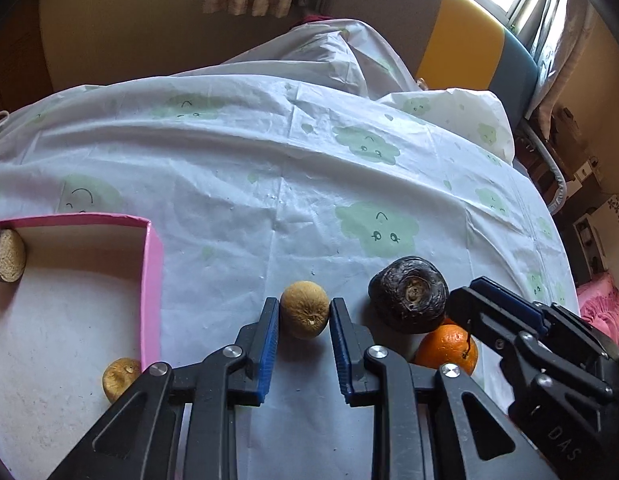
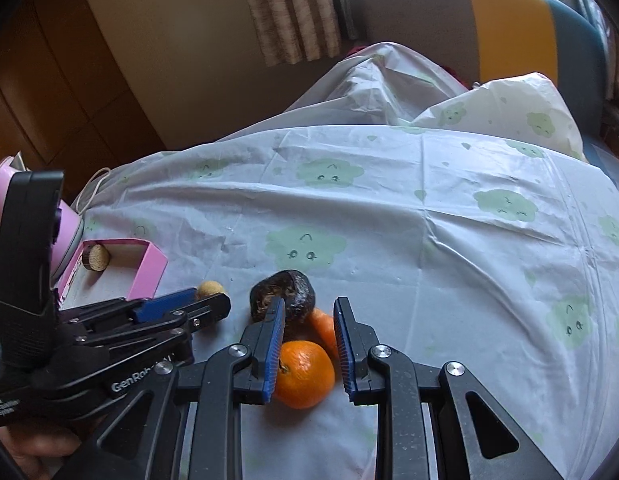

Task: Organize fruits
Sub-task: 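Grasp the second dark round fruit with the right gripper while the left gripper grasps the second kiwi, then lower the second kiwi into the tray and open the left gripper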

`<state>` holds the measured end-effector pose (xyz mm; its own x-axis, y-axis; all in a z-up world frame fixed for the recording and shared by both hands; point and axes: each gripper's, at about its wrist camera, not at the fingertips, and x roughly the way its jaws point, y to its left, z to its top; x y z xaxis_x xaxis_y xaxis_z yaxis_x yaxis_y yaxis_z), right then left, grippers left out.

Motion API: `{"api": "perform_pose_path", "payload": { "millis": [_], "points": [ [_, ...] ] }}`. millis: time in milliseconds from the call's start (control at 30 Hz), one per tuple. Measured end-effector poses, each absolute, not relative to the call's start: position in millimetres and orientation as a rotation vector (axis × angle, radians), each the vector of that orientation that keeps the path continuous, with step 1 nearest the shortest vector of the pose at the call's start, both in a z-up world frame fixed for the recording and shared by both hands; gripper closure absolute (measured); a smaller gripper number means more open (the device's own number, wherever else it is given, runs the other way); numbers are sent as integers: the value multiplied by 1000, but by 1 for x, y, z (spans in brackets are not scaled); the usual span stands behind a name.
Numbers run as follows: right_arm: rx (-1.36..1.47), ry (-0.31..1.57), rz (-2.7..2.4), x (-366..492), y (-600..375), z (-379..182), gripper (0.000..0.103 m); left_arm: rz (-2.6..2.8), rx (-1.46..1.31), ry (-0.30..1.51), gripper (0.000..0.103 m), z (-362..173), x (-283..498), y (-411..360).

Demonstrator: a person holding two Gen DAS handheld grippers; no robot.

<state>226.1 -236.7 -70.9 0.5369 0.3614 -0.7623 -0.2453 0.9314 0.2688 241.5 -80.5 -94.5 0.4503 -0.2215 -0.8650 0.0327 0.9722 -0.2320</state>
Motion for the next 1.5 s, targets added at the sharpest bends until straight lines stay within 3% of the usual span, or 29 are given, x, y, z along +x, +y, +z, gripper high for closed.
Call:
{"api": "perform_pose_path", "payload": {
  "millis": [100, 333, 867, 1500],
  "points": [
    [114, 952, 387, 231, -227, -74, 60, -141, -194, 1080, 78, -91, 237, -74],
    [25, 987, 396, 240, -203, -86, 55, -122, -202, 1052, 78, -79, 224, -60],
    [-84, 947, 437, 202, -171, -67, 58, -87, -209, 980, 78, -35, 173, -11],
    [-55, 982, 441, 109, -154, -81, 58, 107, -174, 972, 77, -55, 99, 71]
  ]
}}
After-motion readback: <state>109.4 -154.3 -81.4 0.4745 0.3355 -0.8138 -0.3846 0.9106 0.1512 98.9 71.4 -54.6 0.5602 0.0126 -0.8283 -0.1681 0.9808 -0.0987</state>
